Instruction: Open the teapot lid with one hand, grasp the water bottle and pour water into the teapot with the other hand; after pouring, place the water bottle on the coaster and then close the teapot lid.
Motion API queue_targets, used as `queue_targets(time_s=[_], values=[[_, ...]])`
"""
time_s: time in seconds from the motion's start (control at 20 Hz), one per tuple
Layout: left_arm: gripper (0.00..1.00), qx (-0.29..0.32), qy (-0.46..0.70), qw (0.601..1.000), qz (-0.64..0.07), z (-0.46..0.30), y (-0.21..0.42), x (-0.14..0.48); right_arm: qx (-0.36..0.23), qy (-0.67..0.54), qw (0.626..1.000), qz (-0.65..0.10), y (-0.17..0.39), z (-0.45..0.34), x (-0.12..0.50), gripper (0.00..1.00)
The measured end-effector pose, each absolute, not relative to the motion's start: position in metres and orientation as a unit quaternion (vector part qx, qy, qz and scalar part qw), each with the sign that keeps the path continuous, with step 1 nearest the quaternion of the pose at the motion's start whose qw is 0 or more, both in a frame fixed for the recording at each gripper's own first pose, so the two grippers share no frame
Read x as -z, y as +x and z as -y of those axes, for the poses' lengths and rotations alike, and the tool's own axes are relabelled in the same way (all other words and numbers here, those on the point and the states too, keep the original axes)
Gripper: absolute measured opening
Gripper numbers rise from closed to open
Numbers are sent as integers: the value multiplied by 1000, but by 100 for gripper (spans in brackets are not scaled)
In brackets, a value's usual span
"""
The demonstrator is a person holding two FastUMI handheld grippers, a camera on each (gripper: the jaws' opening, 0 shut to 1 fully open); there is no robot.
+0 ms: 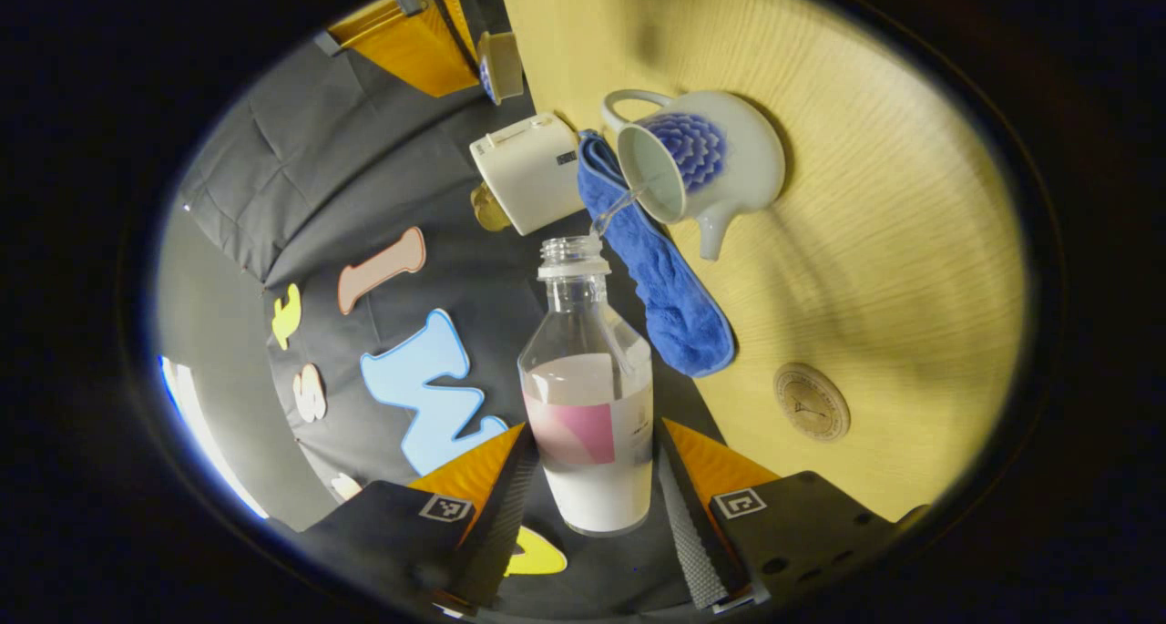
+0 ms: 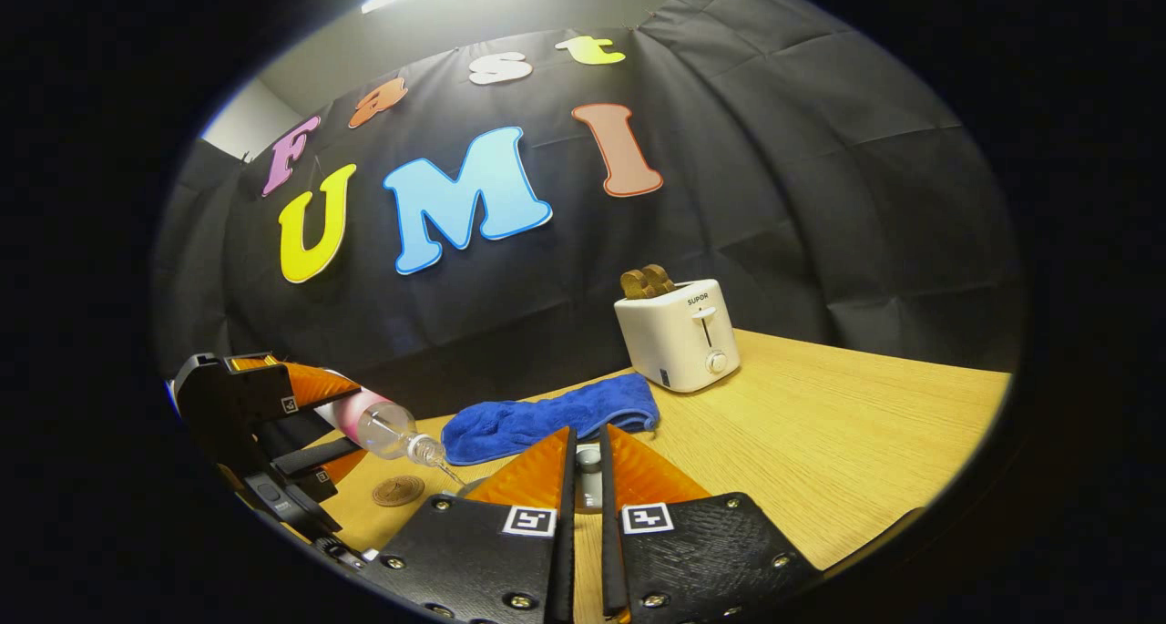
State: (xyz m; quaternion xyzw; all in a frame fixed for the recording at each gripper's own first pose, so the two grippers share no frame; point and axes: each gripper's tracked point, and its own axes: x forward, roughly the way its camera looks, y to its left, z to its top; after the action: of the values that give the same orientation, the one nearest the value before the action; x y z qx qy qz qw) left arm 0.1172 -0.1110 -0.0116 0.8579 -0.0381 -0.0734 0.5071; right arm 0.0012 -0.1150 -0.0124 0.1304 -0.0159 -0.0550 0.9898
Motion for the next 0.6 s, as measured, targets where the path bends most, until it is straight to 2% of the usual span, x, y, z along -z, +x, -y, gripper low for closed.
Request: queue_targets(time_s=[0.6], values=[[89, 68, 875, 477, 45, 116, 119, 0, 50, 134, 990, 14, 1, 114, 12, 12]])
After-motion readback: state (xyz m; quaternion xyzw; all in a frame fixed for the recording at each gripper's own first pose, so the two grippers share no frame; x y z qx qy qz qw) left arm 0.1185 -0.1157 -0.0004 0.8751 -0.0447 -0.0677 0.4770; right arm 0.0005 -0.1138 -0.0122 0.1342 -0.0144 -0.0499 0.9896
